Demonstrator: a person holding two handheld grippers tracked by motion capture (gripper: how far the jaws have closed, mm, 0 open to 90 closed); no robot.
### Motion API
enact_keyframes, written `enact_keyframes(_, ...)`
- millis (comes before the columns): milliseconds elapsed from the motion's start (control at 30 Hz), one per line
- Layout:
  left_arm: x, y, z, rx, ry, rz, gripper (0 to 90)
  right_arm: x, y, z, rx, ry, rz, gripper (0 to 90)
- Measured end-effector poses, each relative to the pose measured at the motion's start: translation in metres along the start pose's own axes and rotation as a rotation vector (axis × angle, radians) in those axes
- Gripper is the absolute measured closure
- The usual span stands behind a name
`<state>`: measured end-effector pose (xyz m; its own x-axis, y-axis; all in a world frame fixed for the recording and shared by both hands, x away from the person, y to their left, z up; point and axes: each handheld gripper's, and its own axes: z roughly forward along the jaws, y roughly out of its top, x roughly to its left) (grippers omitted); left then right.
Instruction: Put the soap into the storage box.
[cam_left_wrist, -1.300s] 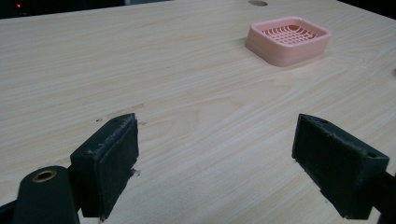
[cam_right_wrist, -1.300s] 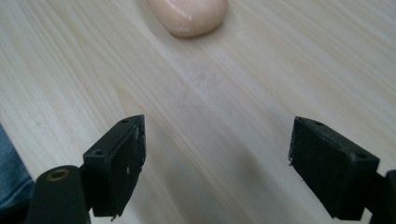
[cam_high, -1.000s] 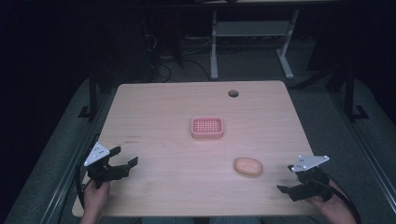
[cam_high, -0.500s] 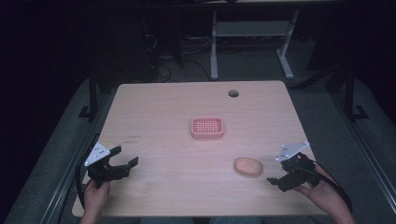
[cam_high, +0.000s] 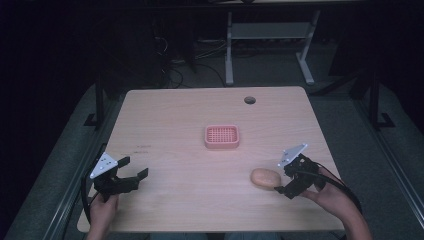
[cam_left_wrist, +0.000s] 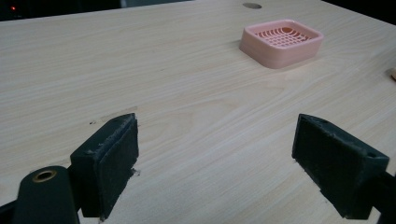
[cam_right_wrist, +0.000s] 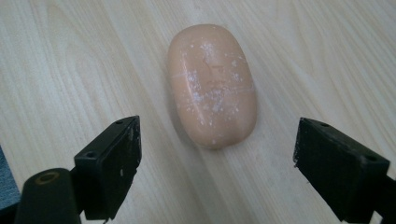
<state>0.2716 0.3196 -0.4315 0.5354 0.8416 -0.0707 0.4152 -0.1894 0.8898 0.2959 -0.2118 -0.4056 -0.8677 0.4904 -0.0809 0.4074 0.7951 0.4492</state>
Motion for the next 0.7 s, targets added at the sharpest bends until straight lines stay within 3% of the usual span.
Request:
enact_keyframes(433, 0.0, 0.0, 0.0, -0.002, -0.003, -0.004, 14.3, -0.001, 0.024, 0.019, 0.043, 0.031, -0.055, 14.9)
enact_keyframes(700, -0.001, 0.001, 0.0, 0.0, -0.006, -0.001, 14.3, -0.005, 0.033, 0.036, 0.111, 0.061, -0.066, 15.0)
